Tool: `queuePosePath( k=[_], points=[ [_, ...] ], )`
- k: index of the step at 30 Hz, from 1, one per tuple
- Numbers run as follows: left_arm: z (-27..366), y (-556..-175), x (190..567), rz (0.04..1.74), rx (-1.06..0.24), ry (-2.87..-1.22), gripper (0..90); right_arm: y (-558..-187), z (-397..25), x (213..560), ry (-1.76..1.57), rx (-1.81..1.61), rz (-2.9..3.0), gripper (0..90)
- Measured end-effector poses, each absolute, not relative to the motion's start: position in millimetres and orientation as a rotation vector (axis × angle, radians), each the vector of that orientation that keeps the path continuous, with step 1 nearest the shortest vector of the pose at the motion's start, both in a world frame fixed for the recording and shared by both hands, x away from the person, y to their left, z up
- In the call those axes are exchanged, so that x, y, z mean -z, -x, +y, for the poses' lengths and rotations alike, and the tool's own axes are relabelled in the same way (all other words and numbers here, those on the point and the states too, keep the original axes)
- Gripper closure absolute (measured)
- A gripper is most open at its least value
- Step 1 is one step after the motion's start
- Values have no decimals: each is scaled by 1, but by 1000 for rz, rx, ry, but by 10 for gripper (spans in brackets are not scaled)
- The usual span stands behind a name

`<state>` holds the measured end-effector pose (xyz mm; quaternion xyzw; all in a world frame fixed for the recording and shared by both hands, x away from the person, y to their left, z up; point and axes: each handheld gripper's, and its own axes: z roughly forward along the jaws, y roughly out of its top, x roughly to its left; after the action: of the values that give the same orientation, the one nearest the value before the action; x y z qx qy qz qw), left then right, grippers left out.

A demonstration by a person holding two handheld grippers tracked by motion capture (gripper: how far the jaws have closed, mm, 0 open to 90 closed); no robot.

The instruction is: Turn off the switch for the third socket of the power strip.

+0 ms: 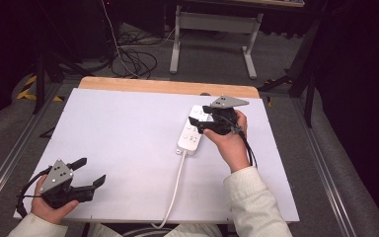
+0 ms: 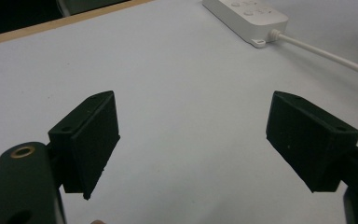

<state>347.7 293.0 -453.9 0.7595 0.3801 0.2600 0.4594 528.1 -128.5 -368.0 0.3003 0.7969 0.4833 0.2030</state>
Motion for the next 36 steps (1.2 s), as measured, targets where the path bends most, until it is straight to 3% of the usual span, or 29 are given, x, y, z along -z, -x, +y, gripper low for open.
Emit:
queuePosePath(
  k=[14, 28, 36],
  points=[
    [292, -347, 454, 941, -635, -1863, 175, -495, -151, 363, -808, -1370, 2242, 272],
    [293, -347, 453, 938, -638, -1864, 174, -464, -177, 372, -838, -1436, 2260, 270],
    [293, -345, 451, 935, -645, -1872, 173, -446, -187, 387, -869, -1449, 2241, 202]
  ],
)
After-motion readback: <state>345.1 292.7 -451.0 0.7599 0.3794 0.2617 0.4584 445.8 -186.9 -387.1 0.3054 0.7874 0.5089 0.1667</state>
